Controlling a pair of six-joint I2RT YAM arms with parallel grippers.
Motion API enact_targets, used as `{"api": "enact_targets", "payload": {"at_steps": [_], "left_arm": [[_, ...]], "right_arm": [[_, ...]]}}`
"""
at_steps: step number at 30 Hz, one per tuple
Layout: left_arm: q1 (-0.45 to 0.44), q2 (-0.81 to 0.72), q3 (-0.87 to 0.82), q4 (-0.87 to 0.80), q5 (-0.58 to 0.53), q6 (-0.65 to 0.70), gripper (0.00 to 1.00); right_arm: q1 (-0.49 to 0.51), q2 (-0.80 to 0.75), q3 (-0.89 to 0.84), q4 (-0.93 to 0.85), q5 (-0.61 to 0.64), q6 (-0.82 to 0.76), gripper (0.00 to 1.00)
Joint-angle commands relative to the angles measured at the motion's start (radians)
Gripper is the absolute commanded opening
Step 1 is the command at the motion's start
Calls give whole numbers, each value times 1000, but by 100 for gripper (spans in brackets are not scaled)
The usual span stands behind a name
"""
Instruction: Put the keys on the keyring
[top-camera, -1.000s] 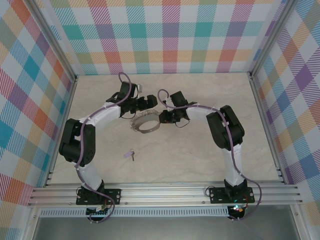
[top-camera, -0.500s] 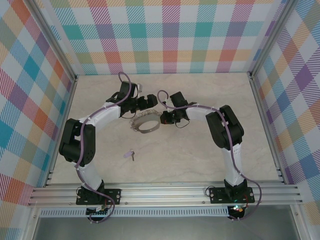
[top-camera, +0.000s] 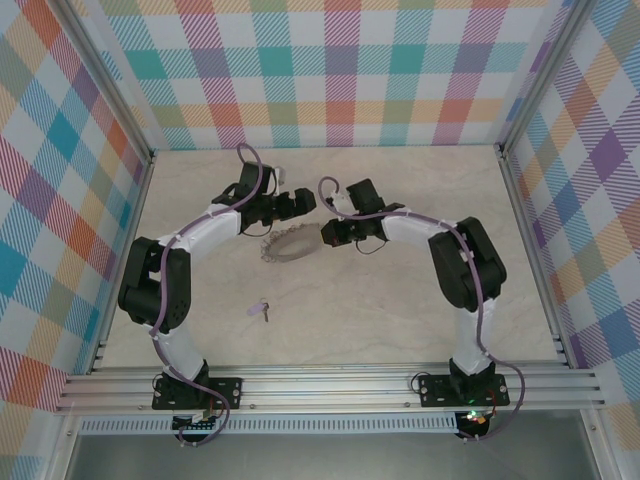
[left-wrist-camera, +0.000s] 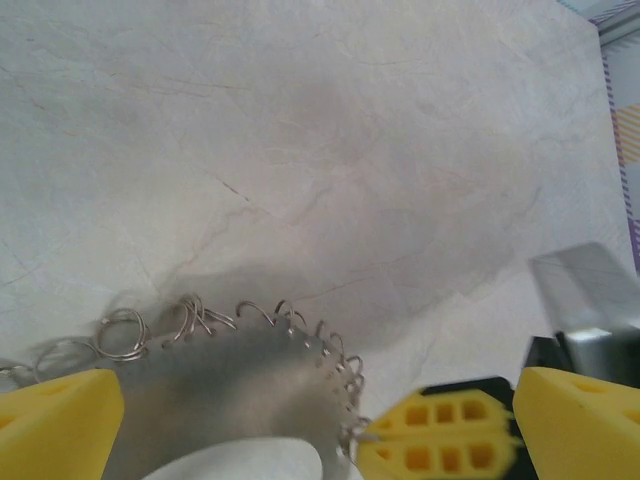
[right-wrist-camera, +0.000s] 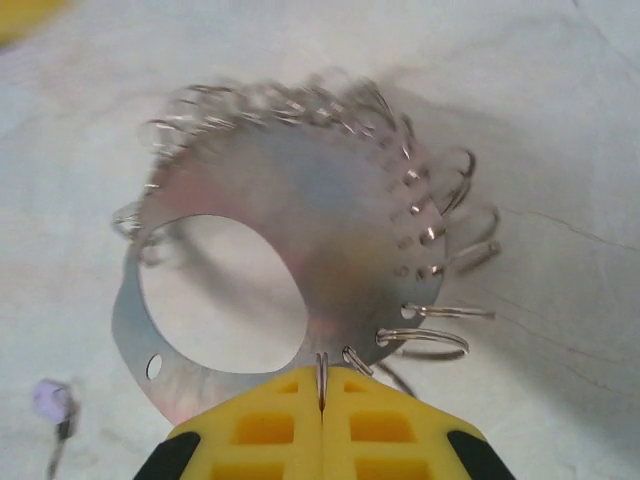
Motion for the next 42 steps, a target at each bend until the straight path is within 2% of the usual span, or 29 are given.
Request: {"api": "enact_targets", "payload": {"at_steps": [1,7,12,18,24,31,42], "left_arm": [[18,-57,46,-28,45,25,100],[18,-96,60,-38,79,36,97],[18,-126,67,-26,141,37,89],[17,-152,60,25,259,37,73],[7,-154,60,122,379,-9,48],[-38,-147,86,173,459,-13,43],[-95,-151,94,218,489,-6,36]], "right_arm": [[-31,-89,-41,89,-128,-51,0],[-93,-202,-107,156,-241,-41,0],[-144,-280,-156,217,-331,-10,0],[-184,-330,-173,227,-429,9,0],[-212,-350,-164,271,-528,63,0],[-231,-351,-135,322,-598,132,0],[-246,-377,-138,428,-635,231,0]]}}
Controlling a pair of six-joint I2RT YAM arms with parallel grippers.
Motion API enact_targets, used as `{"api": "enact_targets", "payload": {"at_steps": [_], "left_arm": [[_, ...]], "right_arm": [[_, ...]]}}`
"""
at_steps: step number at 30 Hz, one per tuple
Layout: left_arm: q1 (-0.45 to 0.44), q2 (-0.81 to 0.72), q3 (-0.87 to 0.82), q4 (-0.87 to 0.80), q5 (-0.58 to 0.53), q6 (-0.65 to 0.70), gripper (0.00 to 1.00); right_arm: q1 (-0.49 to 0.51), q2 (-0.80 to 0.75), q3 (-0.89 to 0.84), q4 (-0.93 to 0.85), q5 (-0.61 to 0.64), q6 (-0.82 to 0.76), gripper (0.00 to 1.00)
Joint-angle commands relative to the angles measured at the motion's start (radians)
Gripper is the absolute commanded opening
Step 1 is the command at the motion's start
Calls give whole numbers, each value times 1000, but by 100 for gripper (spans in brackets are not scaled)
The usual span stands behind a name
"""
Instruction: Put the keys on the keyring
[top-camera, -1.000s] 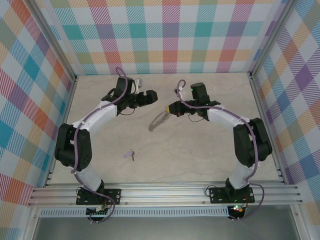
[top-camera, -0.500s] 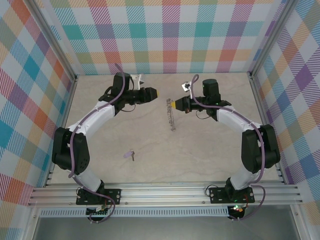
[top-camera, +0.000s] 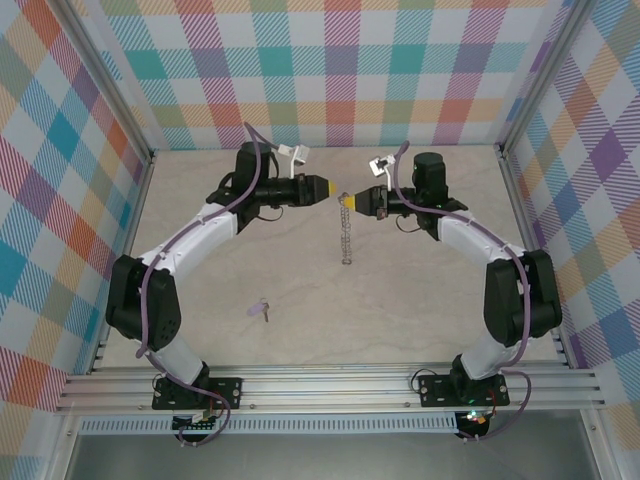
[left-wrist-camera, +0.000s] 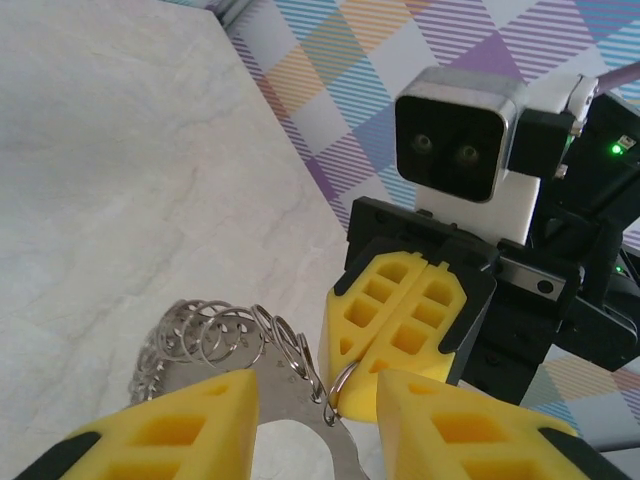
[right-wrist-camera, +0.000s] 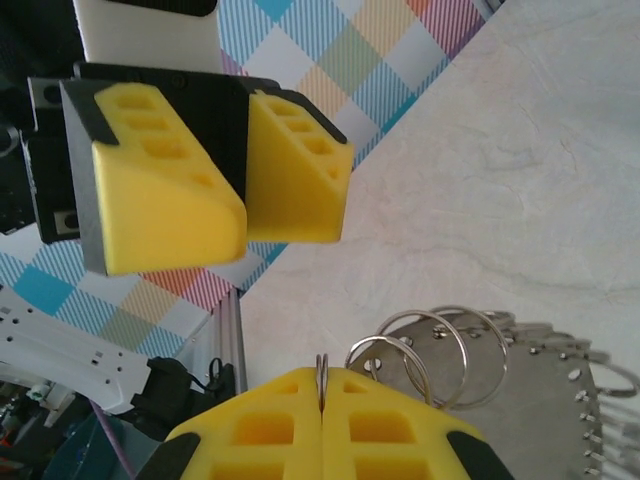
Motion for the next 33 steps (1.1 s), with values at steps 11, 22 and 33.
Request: {"api": "enact_targets", "payload": {"at_steps": [11,22,33], "left_arm": [[-30,-64,2,-5,-62,49,36],[6,-170,-55,-74,-302,60,42],[40,-213,-71,-107,-419,50,45]], "right_arm": [[-7,-34,10,96,-3,55,0],[76,92,29,145,42,101,0],[125,248,61,358,101,257,0]]}}
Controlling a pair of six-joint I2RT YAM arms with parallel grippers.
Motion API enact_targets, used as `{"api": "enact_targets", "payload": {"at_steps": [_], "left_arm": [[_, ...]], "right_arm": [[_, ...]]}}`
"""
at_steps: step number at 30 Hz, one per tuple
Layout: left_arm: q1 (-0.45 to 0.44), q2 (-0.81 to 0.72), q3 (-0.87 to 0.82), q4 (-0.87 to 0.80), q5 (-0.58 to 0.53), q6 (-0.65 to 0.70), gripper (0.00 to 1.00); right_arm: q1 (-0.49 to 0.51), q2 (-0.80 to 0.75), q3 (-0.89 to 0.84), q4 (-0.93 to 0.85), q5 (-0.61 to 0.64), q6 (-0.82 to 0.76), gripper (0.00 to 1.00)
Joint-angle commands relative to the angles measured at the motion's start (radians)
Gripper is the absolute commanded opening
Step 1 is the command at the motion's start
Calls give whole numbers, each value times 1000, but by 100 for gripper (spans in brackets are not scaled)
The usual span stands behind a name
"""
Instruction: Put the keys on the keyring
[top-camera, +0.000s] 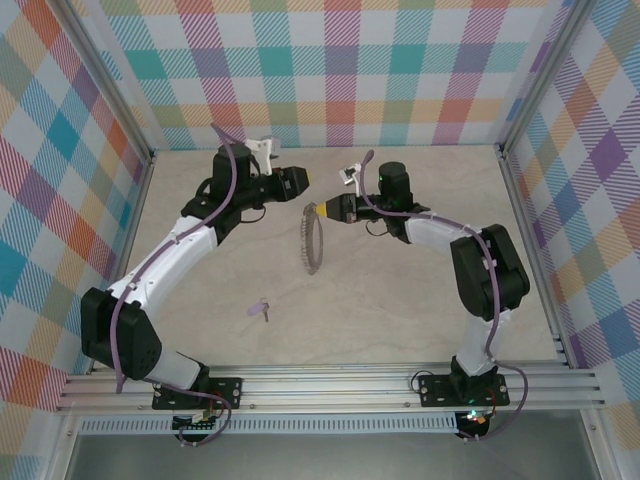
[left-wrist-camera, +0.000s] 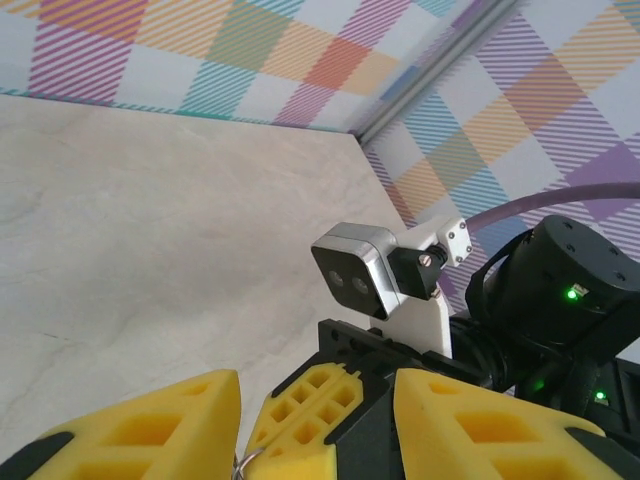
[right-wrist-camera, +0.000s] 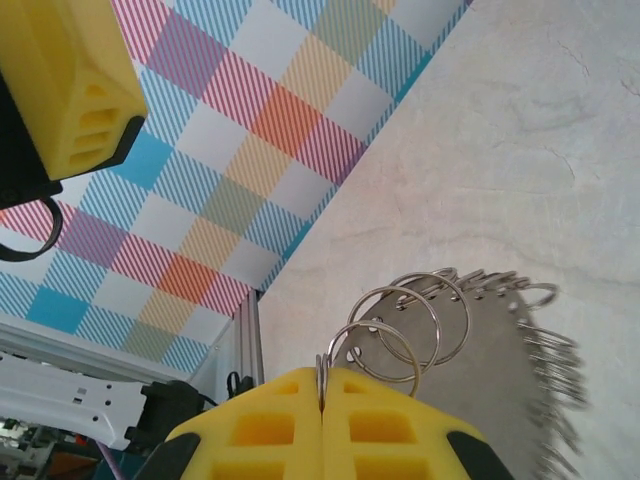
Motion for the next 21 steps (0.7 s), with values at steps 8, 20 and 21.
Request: {"api": "enact_targets", "payload": {"at_steps": [8,20,21], "left_arm": [[9,5,-24,10,-5,-5,46],[8,45,-24,49,32,-24,46],[8,47,-25,50,33,-24,46]], "right_arm": [[-17,67,-76,-56,114,-110,0],[-19,71,-209,-49,169,-124,0],[-19,73,-213,-40,169,-118,0]]}}
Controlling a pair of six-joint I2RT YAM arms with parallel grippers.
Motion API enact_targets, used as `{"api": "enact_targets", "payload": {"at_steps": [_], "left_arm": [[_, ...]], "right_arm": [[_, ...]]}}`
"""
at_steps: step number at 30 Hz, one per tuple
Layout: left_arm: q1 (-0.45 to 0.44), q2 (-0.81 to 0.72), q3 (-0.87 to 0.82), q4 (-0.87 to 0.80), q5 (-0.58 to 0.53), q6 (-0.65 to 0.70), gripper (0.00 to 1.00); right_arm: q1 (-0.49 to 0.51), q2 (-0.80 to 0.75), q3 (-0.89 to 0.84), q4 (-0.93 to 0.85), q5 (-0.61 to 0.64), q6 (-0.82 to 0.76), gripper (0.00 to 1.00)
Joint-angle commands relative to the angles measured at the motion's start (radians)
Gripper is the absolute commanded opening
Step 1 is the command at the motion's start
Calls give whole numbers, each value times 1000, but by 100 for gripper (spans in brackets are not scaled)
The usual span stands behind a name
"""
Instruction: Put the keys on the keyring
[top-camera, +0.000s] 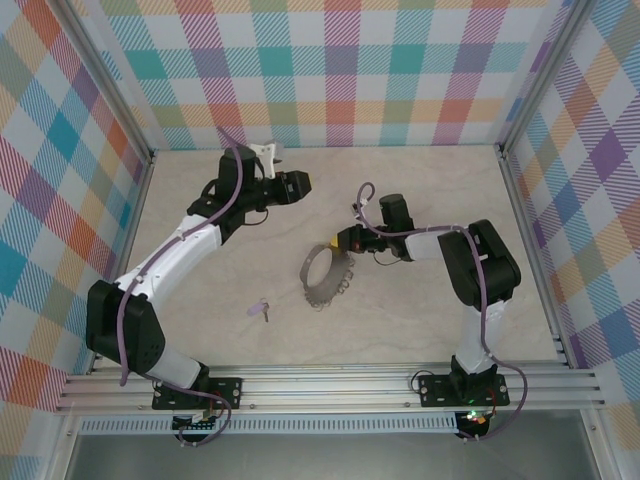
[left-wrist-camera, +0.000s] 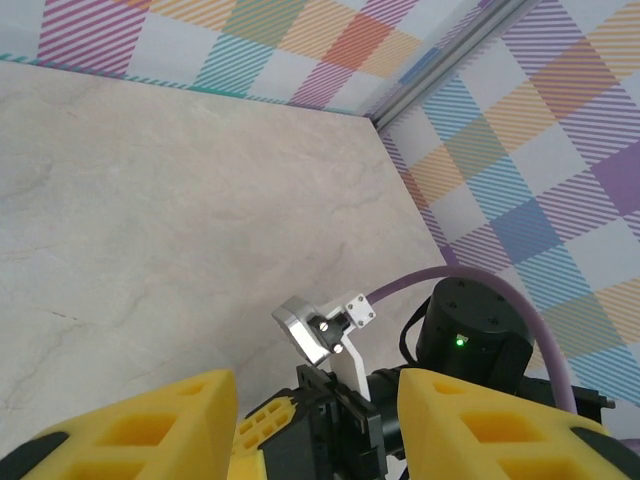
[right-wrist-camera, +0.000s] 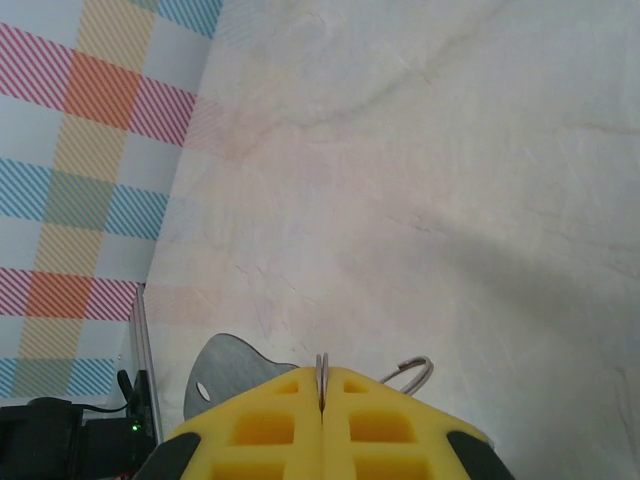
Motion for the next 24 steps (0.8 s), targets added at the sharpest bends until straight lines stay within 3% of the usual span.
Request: {"api": "enact_targets", "payload": {"at_steps": [1,16,24], "left_arm": [[8,11,-10,47,26,-16,46],[6,-8,-45,32,2,2,47],[8,-24,-27,-6,-23,21,49]], "right_arm": [[-2,-5,-18,51,1,-7,0],[-2,-150,177,-139,-46,-66,0],[19,5,394,-124,-60,5,0]]}}
